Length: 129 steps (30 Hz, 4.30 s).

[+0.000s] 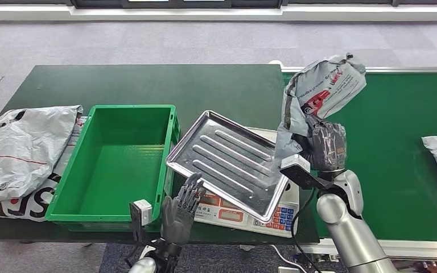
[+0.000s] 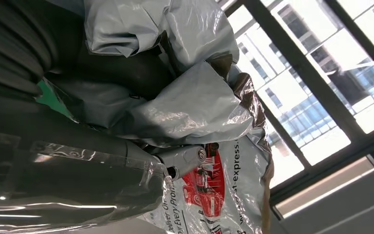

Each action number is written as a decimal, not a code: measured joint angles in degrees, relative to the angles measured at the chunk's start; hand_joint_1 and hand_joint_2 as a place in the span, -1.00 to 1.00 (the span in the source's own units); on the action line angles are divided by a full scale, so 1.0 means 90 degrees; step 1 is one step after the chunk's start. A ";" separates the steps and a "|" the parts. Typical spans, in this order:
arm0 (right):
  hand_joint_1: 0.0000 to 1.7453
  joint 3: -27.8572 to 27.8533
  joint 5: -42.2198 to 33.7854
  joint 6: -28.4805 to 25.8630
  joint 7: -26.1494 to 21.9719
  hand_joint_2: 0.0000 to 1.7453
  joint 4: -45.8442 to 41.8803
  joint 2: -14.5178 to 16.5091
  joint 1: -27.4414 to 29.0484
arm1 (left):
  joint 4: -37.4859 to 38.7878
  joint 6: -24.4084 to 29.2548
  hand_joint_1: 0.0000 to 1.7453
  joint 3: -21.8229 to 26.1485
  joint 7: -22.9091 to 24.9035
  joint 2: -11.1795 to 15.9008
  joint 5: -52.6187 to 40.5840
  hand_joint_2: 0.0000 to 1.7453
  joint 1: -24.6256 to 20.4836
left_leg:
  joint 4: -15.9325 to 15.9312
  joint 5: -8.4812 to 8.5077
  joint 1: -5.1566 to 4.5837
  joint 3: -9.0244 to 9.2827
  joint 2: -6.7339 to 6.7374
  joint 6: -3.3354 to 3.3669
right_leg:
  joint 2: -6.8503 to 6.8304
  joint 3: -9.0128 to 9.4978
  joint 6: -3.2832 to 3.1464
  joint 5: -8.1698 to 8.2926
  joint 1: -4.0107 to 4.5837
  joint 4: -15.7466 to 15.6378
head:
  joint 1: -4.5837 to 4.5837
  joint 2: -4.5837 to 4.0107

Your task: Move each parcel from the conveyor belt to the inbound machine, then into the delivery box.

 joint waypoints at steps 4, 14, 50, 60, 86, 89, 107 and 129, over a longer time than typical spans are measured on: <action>1.00 0.0042 -0.0377 0.0363 -0.0126 1.00 0.0393 0.0212 -0.0073 | -0.0497 0.1301 -1.00 0.0026 -0.0513 0.0100 -0.0531 -1.00 0.0043 | 0.0000 0.0002 0.0006 -0.0001 -0.0001 -0.0002 | -0.0002 0.0000 0.0000 0.0000 0.0005 0.0001 | 0.0001 0.0000; 1.00 0.0048 -0.0804 0.0571 -0.0491 1.00 0.1414 0.0882 -0.0089 | -0.3726 0.4865 -1.00 0.0299 -0.0882 0.0344 -0.2751 -1.00 0.0340 | 0.0000 0.0003 0.0017 -0.0002 -0.0001 -0.0005 | -0.0001 -0.0002 -0.0003 -0.0002 0.0016 0.0002 | 0.0001 0.0000; -1.00 0.0053 -0.0100 -0.0011 0.0110 -1.00 0.2530 0.1506 -0.0216 | -0.6160 0.4939 -1.00 0.0588 -0.0869 -0.0214 -0.3778 -1.00 0.0361 | 0.0001 0.0003 0.0015 0.0023 0.0002 -0.0005 | 0.0003 0.0020 -0.0002 0.0000 0.0013 0.0000 | 0.0000 0.0000; -1.00 0.0056 -0.0033 -0.0056 0.0114 -1.00 0.2593 0.1506 -0.0199 | -0.6026 0.4939 -1.00 0.0588 -0.0868 -0.0214 -0.3776 -1.00 0.0369 | 0.0001 0.0002 0.0015 0.0022 0.0002 -0.0005 | 0.0003 0.0017 -0.0002 0.0000 0.0013 0.0000 | 0.0000 0.0000; -1.00 0.0707 0.0721 0.0140 0.0525 -1.00 -0.1640 0.1481 0.2396 | -0.5789 0.4941 -1.00 0.0565 -0.0867 -0.0314 -0.4335 -1.00 0.0904 | 0.0001 -0.0009 0.0014 0.0008 0.0006 -0.0007 | 0.0005 0.0002 -0.0009 -0.0010 0.0012 -0.0003 | 0.0001 0.0000; -1.00 0.0707 0.0689 0.0117 0.0459 0.50 -0.1993 0.1478 0.2549 | -0.5731 0.4941 -1.00 0.0563 -0.0865 -0.0355 -0.4427 -1.00 0.0926 | 0.0001 -0.0010 0.0014 0.0010 0.0011 -0.0006 | 0.0008 0.0001 -0.0009 -0.0010 0.0012 -0.0003 | 0.0001 0.0000; -1.00 0.0605 0.0590 -0.0835 -0.1112 1.00 -0.3953 0.1770 0.3359 | -0.4938 0.4941 -1.00 0.0073 -0.0862 -0.0218 -0.3950 -1.00 0.0938 | 0.0001 -0.0011 0.0013 0.0010 0.0009 -0.0005 | 0.0008 -0.0002 -0.0009 -0.0010 0.0012 -0.0004 | 0.0000 0.0000; -1.00 -0.0706 0.1310 -0.0839 -0.1019 1.00 -0.7461 0.2549 0.3127 | 0.0594 0.1681 -1.00 -0.2286 0.1586 -0.0198 -0.6198 -1.00 -0.3599 | 0.0030 0.0010 -0.0001 -0.0002 -0.0006 0.0018 | -0.0002 0.0007 0.0023 0.0025 -0.0001 -0.0006 | 0.0002 0.0000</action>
